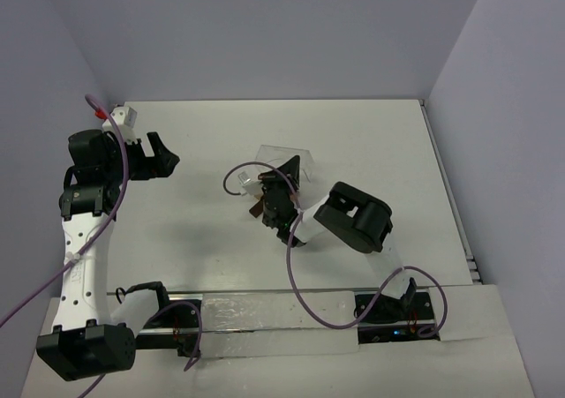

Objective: Build the wood block tower

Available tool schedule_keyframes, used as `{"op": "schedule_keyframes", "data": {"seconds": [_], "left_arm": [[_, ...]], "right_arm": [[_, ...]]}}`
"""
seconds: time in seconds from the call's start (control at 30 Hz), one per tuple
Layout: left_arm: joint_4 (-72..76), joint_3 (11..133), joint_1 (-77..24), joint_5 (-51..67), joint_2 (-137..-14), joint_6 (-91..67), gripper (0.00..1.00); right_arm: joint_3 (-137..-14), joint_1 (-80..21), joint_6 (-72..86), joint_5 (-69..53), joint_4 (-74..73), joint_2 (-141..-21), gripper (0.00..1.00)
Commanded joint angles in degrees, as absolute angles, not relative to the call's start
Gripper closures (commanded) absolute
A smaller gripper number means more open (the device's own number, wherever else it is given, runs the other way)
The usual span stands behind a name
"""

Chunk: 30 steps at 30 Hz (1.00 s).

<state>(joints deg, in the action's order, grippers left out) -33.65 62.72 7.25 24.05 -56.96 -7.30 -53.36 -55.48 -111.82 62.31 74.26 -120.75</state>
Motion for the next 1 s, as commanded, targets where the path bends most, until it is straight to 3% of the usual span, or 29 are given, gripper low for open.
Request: {"op": "schedule_keyframes", "data": {"seconds": [0.0,0.2,0.37,0.47,0.53,0.57,0.8,0.97], "left_arm": [[-32.7,63.2,7.5,23.7,-55.4,-7.1,0.01],[-32.3,62.6,7.5,23.9,-55.2,-7.0,0.01],[-32.2,63.6,7.5,25.4,-56.6,-7.1,0.01],[-31.7,63.5,7.6,25.1,-56.3,-7.0,0.01],[-31.6,63.5,7.6,25.3,-56.3,-7.0,0.01],[-31.6,63.6,7.5,25.4,-56.4,-7.0,0.01],[-31.1,63.0,7.5,26.9,-56.0,-6.8,0.01],[-30.8,62.5,7.5,28.3,-55.1,-5.8,0.01]], "right_arm": [[-57.5,-53.9,-110.9,63.7,101.1,-117.3,1.00],[-55.7,-50.0,-108.0,64.3,98.6,-113.8,1.00],[-51.1,-49.8,-92.0,67.7,82.0,-106.9,1.00],[-55.0,-48.9,-65.3,68.2,49.2,-99.6,1.00],[-61.3,-49.0,-44.2,61.4,7.9,-95.7,1.00],[-66.1,-48.8,-33.3,57.8,-4.7,-95.4,1.00],[-72.7,-47.5,-18.3,40.6,-28.8,-94.6,1.00],[-76.6,-43.0,-11.2,28.2,-37.2,-95.1,1.00]]}}
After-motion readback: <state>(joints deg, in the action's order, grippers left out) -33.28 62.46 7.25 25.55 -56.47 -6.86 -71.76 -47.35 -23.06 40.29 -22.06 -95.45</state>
